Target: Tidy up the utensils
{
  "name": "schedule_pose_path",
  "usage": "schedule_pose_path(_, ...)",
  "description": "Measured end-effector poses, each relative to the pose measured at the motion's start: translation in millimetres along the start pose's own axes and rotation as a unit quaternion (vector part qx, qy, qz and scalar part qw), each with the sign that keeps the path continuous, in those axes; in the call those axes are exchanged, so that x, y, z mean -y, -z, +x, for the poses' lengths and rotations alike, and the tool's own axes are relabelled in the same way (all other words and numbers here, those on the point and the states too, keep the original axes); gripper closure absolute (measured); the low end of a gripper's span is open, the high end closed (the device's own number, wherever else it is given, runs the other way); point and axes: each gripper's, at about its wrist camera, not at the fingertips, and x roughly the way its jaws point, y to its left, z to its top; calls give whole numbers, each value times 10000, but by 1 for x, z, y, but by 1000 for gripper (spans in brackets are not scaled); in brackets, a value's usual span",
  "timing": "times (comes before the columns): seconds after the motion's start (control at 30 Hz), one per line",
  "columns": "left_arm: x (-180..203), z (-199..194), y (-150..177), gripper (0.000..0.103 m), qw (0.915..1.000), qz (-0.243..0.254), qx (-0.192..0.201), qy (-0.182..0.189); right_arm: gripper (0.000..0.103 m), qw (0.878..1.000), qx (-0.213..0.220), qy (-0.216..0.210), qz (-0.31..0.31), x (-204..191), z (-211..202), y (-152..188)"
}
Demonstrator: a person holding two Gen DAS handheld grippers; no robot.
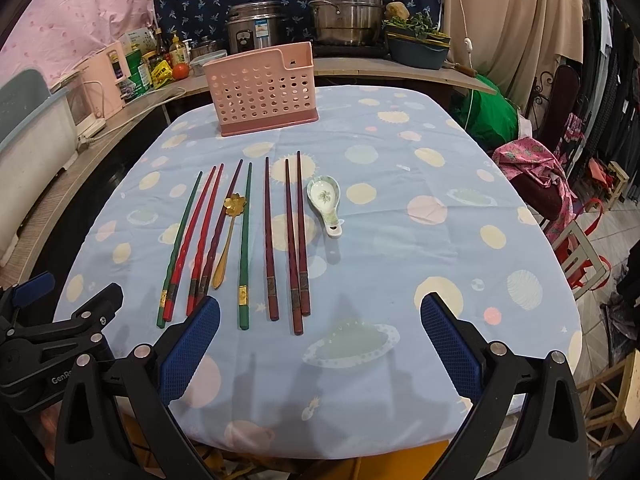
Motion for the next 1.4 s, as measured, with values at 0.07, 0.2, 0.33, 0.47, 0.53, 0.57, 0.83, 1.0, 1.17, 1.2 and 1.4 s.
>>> schedule_pose_path(0.07,0,2,-1,7,10000,5,-14,7,7,10000,-8,-1,2,0,1,0)
schedule_pose_path(0.2,0,2,-1,7,10000,7,-20,14,7,10000,-10,-2,2,0,1,0)
schedule_pose_path(0.33,0,3,-1,7,10000,6,-20,13,7,10000,-12,-1,2,0,1,0)
schedule_pose_path(0.47,0,2,-1,7,10000,4,-18,9,7,10000,-12,-2,7,0,0,0)
schedule_pose_path(0.53,0,3,-1,7,10000,3,-20,13,7,10000,-11,0,4,-1,1,0)
schedule_pose_path(0.57,0,2,-1,7,10000,3,-22,10,7,10000,-11,-1,2,0,1,0)
schedule_pose_path(0.83,-1,7,-1,7,9999,-54,-124,90,7,10000,-38,0,14,0,4,1)
schedule_pose_path(1.0,-12,27,-2,7,9980,-365,-452,267,7,9999,-91,22,73,4,10,1)
schedule_pose_path(1.17,-19,46,-2,8,9949,-580,-705,434,7,9997,-165,39,153,10,17,-1)
schedule_pose_path(1.2,-20,49,-2,8,9945,-600,-729,444,7,9997,-179,43,162,10,19,-1)
schedule_pose_path(1.4,-14,69,-7,14,9932,-585,-870,503,7,9995,-234,47,206,14,25,-5)
